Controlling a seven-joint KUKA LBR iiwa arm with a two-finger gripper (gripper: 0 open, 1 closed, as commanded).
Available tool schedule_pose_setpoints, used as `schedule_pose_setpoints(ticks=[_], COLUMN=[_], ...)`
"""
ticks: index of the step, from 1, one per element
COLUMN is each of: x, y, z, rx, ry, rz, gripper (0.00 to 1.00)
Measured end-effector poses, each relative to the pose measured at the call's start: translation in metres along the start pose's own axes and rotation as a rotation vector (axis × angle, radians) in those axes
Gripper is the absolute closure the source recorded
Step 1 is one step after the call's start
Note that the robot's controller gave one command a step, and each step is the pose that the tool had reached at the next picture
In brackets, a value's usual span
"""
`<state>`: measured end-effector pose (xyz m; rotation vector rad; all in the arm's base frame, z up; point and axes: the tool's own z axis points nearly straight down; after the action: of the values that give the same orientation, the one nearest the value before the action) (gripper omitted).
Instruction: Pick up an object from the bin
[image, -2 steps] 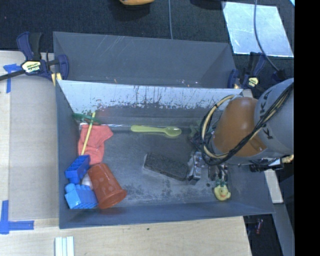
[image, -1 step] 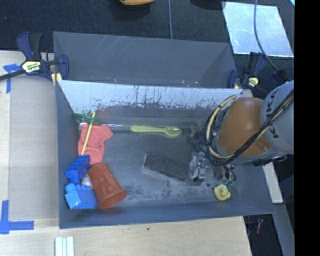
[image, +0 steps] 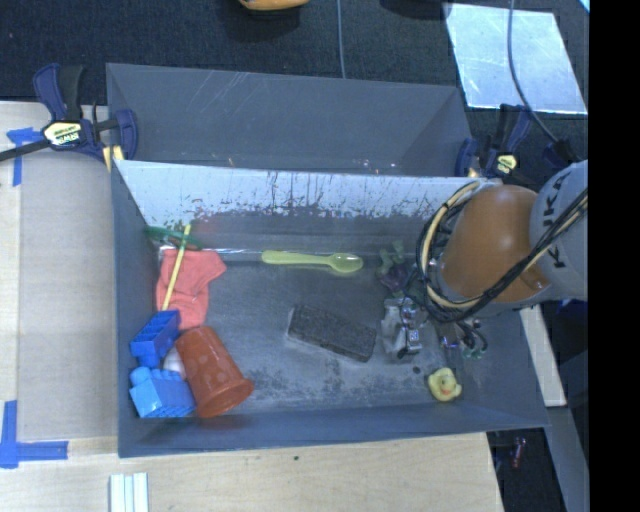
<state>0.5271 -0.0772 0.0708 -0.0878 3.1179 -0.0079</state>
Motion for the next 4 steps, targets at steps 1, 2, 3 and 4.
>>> schedule_pose_setpoints(ticks=[1, 2, 3, 4], x=[-0.019, 0.009, 0.009, 0.003], y=[-0.016, 0.006, 0.006, 0.063], z=[0.003, -0.005, -0.005, -0.002], rx=[-0.024, -0.002, -0.002, -0.001], ry=[0.021, 0.002, 0.002, 0.002], rz=[-0.043, 0.024, 0.023, 0.071], gripper=[1.00, 0.00, 0.00, 0.00])
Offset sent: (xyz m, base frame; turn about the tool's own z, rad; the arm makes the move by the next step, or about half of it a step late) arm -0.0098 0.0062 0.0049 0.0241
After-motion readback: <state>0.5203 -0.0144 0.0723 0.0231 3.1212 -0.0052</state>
